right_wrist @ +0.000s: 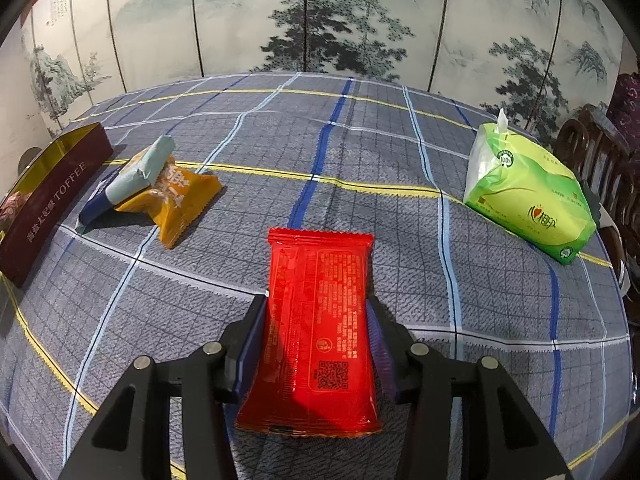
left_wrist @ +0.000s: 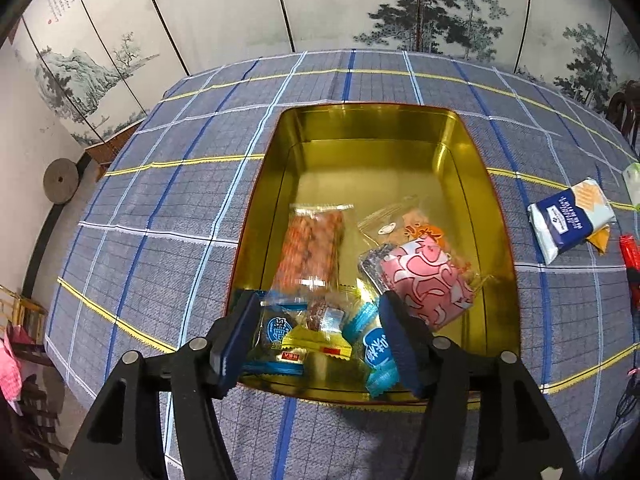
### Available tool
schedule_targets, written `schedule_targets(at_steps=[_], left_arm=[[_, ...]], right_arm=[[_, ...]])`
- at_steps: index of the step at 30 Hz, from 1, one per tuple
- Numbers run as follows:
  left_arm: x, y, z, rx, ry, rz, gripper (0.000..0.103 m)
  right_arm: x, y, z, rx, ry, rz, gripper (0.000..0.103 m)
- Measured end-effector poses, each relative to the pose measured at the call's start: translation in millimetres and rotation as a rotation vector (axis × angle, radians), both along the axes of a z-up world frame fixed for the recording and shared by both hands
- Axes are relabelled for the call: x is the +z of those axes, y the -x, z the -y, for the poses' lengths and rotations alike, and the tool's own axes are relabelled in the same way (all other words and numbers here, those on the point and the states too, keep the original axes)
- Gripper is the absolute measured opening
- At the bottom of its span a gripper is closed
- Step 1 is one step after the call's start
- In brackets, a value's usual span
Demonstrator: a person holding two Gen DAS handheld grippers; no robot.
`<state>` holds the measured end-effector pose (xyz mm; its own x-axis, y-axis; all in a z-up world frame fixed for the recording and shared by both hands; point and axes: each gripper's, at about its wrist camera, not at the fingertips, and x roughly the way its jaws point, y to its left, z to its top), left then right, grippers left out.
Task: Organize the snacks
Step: 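Carry the red pack with the right tool toward the gold tin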
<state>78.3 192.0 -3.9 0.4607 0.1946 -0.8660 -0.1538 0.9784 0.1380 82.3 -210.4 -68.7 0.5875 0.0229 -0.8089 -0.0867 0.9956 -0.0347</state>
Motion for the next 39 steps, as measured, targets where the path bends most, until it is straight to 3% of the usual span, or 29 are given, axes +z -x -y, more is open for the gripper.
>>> schedule_targets(at_steps=[5,14,25,32,39], left_arm=[[8,10,0,0.013,0.023,0.02,0.068],[12,29,2,0.025,0.044,0.043,0.069],[6,43,3,0.035,0.032,0.045,0.07],[7,48,-4,0.056,0.05,0.055,0.07],[9,56,-14,0.087,0.066,0.07,0.07]], right_arm=[[1,-3,-6,-0.039,0.029,-0.032,0.046],[4,-3,-19,-0.096,0.107,-0.053,0.044],[9,8,-26,-0.146,0.063,-0.077,0.044],[27,21,-44,-0.122,-0.008,-0.058,0.044],[41,26,-91,-0.004,-0.038,-0.04,0.044]])
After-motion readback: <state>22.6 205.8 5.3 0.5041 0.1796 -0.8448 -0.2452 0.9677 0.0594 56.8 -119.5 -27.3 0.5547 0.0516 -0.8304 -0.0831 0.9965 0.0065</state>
